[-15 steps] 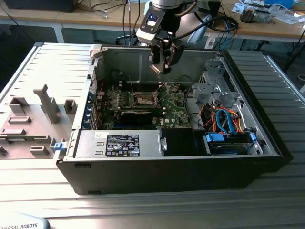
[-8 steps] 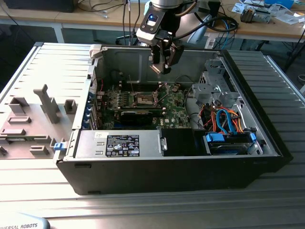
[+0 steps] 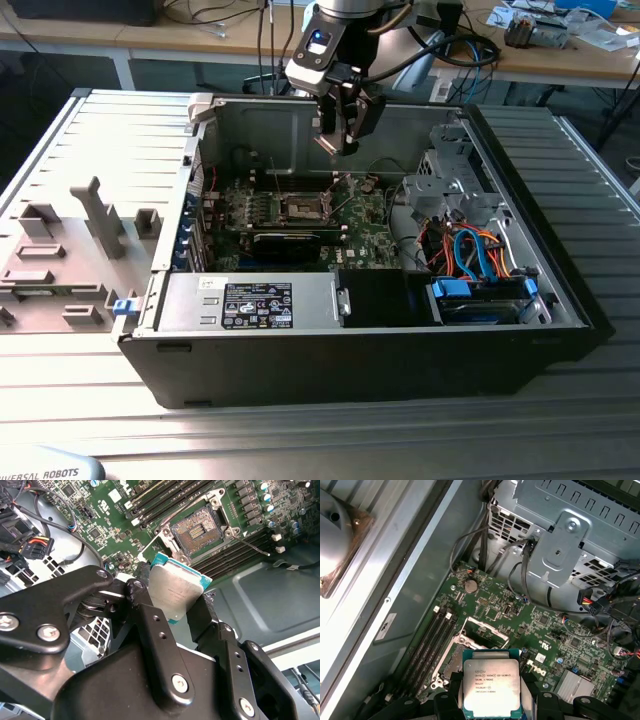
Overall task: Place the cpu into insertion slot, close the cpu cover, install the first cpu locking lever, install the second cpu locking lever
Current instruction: 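Place the cpu into insertion slot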
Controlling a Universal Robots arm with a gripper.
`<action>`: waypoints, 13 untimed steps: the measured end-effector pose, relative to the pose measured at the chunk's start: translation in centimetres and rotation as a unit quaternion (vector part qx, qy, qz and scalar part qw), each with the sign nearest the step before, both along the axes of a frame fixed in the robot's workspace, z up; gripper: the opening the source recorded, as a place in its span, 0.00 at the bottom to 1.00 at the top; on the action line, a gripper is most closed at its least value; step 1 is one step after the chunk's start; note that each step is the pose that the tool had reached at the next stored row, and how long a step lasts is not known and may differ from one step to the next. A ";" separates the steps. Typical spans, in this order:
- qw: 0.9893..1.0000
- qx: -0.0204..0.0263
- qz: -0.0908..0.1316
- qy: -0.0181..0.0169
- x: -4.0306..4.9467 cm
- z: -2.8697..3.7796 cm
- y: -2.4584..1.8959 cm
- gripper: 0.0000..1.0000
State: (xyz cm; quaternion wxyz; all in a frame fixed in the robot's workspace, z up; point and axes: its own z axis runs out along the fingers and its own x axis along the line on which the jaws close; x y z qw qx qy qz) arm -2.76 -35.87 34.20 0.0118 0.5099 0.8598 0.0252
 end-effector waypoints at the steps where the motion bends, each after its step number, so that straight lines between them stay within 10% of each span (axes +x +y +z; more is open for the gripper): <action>1: 1.000 0.000 -0.002 0.000 0.00 0.00 0.00 0.54; 13: 1.000 0.000 -0.015 0.000 0.00 0.00 0.00 0.54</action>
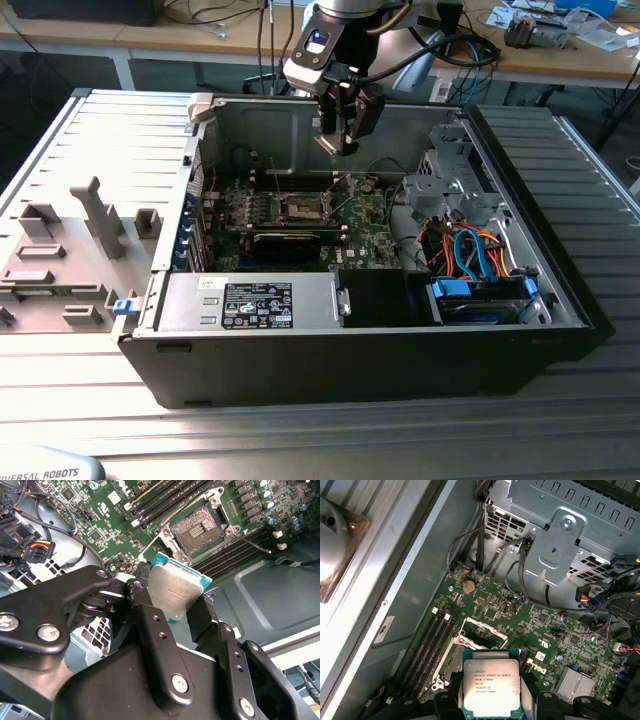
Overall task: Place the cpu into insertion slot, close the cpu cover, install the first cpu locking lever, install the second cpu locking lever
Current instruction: 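Place the cpu into insertion slot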
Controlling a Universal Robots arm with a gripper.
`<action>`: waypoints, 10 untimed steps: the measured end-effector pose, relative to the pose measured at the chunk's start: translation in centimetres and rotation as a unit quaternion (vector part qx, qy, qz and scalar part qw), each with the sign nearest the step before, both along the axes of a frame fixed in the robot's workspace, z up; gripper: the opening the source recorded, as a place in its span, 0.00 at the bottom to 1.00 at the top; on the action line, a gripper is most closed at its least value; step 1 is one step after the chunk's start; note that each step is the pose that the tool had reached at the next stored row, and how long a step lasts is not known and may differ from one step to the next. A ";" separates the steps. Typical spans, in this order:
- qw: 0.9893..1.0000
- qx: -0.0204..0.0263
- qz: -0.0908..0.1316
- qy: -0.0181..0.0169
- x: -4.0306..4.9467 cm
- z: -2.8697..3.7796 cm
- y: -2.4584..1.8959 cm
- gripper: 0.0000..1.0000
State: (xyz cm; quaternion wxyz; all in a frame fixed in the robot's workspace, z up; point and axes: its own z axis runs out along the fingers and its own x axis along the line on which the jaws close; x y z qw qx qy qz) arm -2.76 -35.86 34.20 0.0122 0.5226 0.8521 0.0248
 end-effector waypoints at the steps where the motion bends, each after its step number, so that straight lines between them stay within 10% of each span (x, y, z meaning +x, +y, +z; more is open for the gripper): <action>1: 1.000 0.000 0.000 0.000 0.00 0.00 0.00 0.54; 10: 1.000 0.000 -0.010 0.000 0.00 0.00 0.00 0.54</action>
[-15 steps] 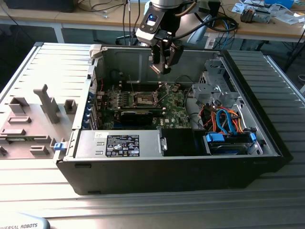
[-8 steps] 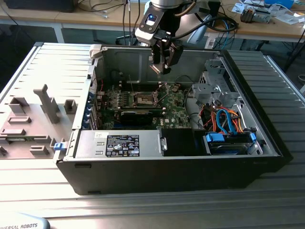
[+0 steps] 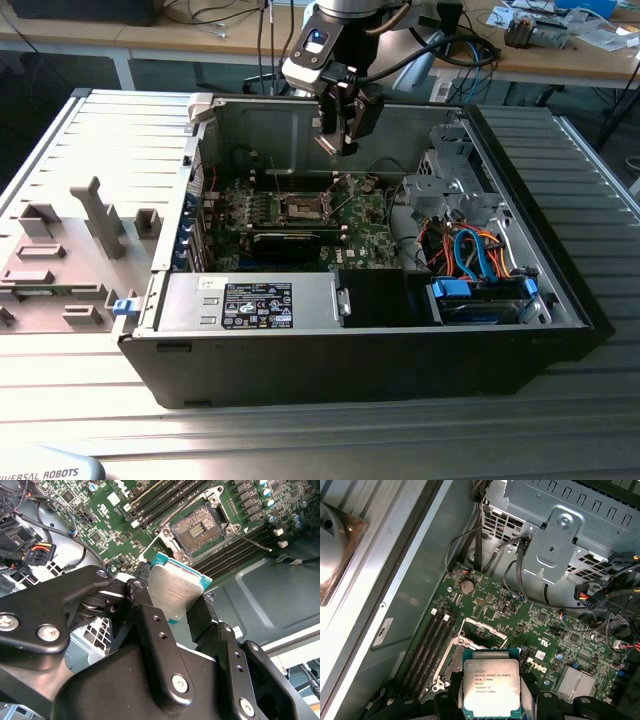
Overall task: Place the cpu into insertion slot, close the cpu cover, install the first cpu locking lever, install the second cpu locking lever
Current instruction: 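Place the cpu into insertion slot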
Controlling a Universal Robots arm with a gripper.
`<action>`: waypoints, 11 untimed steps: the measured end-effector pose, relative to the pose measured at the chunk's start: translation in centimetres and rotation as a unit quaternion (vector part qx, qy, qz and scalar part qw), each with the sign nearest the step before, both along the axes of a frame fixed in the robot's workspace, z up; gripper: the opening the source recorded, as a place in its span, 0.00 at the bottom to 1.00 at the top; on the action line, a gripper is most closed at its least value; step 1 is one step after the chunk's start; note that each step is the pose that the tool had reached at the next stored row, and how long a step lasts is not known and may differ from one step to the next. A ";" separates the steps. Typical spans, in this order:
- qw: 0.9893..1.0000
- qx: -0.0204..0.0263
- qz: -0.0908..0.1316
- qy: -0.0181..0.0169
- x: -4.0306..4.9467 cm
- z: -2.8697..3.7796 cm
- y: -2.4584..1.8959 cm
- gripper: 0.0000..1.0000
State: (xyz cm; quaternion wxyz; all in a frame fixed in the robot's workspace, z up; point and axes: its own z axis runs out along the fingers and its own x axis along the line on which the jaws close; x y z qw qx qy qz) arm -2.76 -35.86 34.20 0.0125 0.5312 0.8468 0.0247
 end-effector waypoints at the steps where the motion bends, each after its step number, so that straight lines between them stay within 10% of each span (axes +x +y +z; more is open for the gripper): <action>1: 1.000 0.000 0.000 0.000 0.00 0.00 0.00 0.54; 11: 1.000 0.000 -0.024 0.000 0.00 -0.01 0.00 0.54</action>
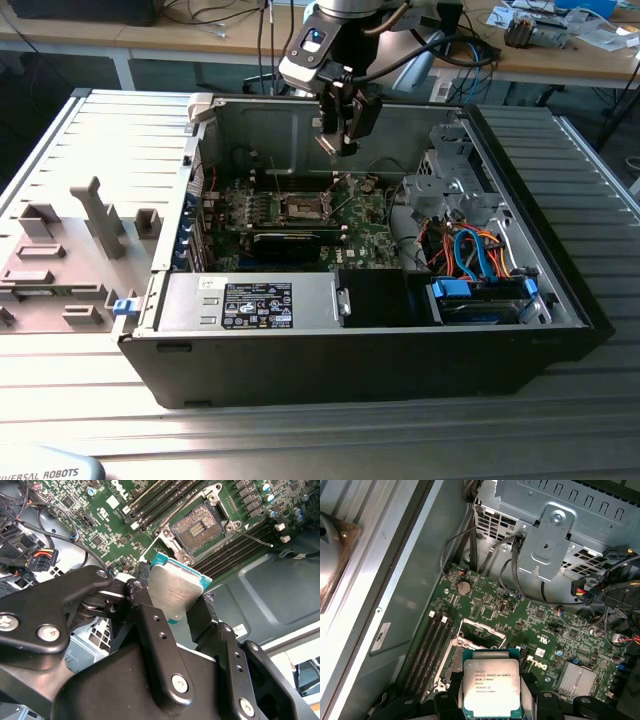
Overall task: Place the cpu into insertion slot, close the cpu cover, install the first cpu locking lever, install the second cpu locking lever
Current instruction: 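Place the cpu into insertion slot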
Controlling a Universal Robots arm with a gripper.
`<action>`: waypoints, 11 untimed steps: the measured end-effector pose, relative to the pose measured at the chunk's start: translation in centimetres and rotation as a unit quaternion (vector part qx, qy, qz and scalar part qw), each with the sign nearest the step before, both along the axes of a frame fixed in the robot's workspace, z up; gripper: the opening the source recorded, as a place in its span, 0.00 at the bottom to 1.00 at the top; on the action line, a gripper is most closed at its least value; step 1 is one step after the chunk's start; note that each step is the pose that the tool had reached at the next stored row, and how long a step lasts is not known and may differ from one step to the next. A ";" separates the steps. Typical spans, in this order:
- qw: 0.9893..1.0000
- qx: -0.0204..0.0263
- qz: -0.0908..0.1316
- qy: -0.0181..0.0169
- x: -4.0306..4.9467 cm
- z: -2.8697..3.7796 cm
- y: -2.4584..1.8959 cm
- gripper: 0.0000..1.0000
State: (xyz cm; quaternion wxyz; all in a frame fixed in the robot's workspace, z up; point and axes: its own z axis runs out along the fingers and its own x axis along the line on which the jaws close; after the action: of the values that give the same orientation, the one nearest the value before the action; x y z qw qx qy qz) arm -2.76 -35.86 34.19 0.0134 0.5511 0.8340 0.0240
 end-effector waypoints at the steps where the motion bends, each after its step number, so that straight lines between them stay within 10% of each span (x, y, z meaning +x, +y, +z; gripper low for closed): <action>1: 1.000 0.000 0.000 0.000 0.00 0.01 0.00 0.54; 11: 1.000 -0.001 -0.003 0.000 0.00 0.01 0.00 0.54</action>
State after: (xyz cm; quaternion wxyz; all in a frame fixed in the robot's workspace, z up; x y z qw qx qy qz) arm -2.76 -35.87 34.20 0.0138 0.5533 0.8326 0.0235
